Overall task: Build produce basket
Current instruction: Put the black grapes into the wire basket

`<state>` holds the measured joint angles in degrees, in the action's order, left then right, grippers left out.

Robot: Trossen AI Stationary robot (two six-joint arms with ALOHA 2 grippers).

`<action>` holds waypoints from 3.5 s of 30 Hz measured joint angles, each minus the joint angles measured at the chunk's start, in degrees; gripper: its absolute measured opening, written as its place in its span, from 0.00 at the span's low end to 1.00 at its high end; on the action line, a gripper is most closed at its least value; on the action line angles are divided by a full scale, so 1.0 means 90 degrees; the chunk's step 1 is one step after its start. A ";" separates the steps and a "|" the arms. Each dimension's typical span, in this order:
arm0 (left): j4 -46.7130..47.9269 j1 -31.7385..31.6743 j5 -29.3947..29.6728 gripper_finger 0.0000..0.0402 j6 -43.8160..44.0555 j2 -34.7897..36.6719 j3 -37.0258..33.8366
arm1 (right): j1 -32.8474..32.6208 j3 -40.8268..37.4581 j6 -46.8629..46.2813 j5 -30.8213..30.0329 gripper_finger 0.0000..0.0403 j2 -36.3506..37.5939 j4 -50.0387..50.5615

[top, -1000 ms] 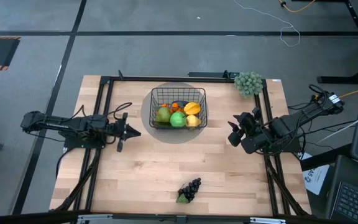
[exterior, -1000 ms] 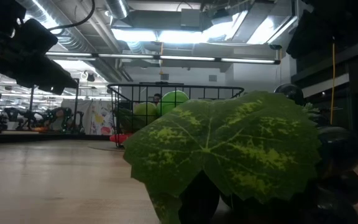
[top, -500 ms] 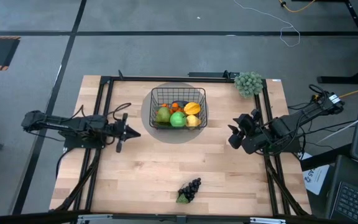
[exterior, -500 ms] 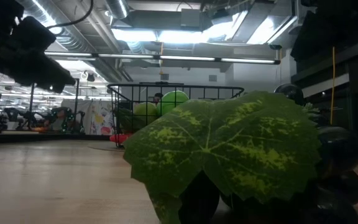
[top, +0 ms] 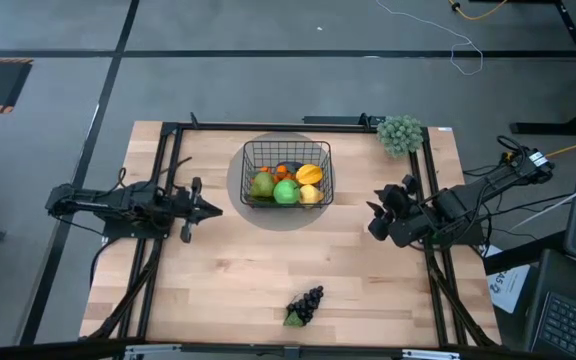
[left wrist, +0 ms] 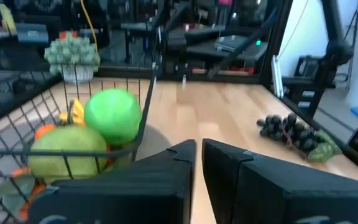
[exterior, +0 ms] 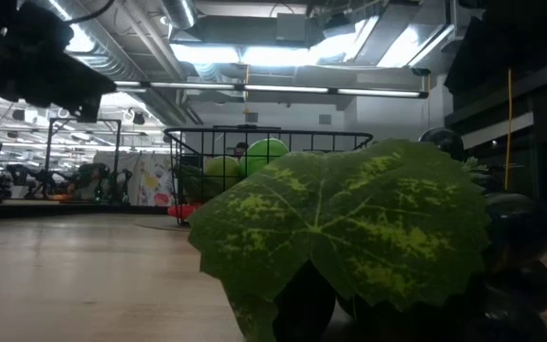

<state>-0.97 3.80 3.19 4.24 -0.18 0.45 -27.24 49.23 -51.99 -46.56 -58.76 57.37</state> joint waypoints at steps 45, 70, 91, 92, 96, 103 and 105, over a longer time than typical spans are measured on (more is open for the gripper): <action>-0.0007 0.0001 0.0011 0.00 0.0006 0.0004 0.0000 | 0.0512 0.2574 0.5486 0.7263 0.47 -0.5266 -0.4228; -0.0009 0.0001 0.0011 0.03 0.0005 0.0004 0.0000 | 0.0625 0.2580 0.5465 0.7190 0.26 -0.6183 -0.4631; -0.0010 0.0001 0.0013 0.04 0.0004 0.0004 -0.0001 | 0.0985 0.2923 0.5143 0.5556 0.00 -0.5400 -0.3023; -0.0010 0.0000 0.0014 0.05 0.0003 0.0004 0.0000 | 0.0985 0.3033 0.5140 0.5314 0.00 -0.5317 -0.2713; -0.0010 0.0001 0.0014 0.05 0.0003 0.0004 0.0000 | 0.0983 0.3451 0.5151 0.4691 0.00 -0.5046 -0.1936; -0.0009 0.0000 0.0012 0.03 0.0005 0.0003 -0.0002 | 0.1068 0.4696 0.5214 0.4283 0.00 -0.4920 -0.0603; -0.0009 0.0000 0.0012 0.03 0.0004 0.0004 0.0000 | 0.1117 0.5160 0.5340 0.4213 0.00 -0.4915 -0.0321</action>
<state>-1.06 3.80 3.30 4.28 -0.14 0.45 -17.18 95.67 -3.94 -8.64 -103.00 54.48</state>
